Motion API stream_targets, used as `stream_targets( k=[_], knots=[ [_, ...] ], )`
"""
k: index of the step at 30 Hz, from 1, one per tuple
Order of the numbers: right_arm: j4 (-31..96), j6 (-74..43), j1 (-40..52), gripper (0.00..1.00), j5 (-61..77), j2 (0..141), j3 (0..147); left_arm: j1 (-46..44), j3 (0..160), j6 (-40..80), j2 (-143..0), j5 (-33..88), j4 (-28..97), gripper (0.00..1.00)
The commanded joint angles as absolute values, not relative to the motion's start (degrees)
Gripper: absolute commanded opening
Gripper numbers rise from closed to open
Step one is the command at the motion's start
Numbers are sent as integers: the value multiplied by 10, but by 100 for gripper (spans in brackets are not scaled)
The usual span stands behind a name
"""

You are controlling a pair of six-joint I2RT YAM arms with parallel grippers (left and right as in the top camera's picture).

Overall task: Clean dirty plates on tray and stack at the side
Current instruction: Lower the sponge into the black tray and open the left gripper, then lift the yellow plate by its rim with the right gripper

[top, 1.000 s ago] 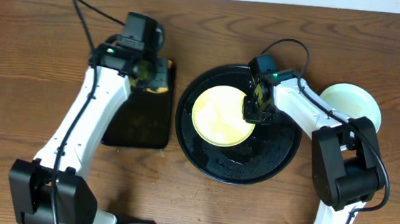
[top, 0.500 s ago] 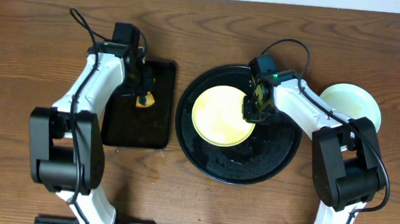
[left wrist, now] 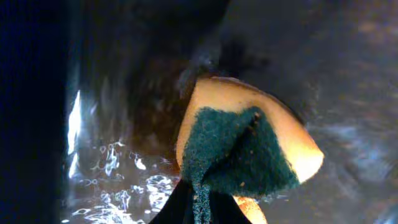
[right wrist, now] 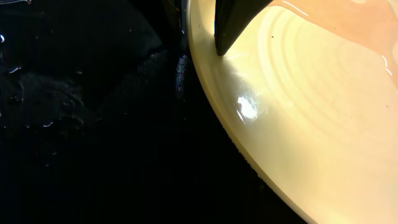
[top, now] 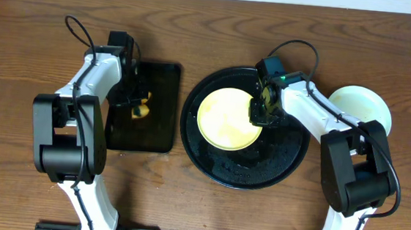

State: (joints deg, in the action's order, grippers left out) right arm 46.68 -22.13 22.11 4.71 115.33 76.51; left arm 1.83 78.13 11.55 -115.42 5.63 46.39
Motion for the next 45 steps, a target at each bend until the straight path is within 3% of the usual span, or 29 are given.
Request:
stream_targets(
  k=[1, 5, 7, 14, 17, 20, 25, 29, 32, 37, 40, 42, 45],
  knots=[
    [470, -222, 216, 16, 33, 1154, 752, 28, 775, 159, -1171, 17, 473, 8],
    [471, -222, 216, 15, 33, 1154, 752, 13, 775, 29, -1171, 249, 458, 8],
    [471, -222, 216, 15, 33, 1154, 752, 4, 775, -27, -1171, 307, 458, 7],
    [472, -222, 216, 15, 33, 1154, 752, -6, 775, 142, -1171, 26, 476, 8],
    [472, -222, 216, 15, 33, 1154, 752, -6, 775, 159, -1170, 31, 482, 7],
    [472, -222, 216, 15, 33, 1154, 752, -6, 776, 92, -1162, 93, 480, 8],
    [472, -222, 216, 15, 33, 1154, 752, -6, 778, 147, -1128, 30, 477, 8],
    [470, -222, 216, 15, 33, 1154, 752, -9, 779, 147, -1100, 36, 475, 38],
    [469, -222, 216, 17, 33, 1154, 752, -10, 779, 147, -1077, 36, 486, 53],
    [466, -223, 216, 15, 33, 1154, 752, -10, 779, 147, -1026, 36, 500, 61],
    [457, -223, 216, 1, 33, 1154, 751, -10, 779, 147, -989, 36, 513, 68],
    [449, -223, 216, 1, 33, 1154, 751, -10, 779, 148, -968, 36, 522, 77],
    [430, -217, 216, 1, 35, 1154, 751, -10, 779, 148, -943, 36, 536, 77]
  ],
)
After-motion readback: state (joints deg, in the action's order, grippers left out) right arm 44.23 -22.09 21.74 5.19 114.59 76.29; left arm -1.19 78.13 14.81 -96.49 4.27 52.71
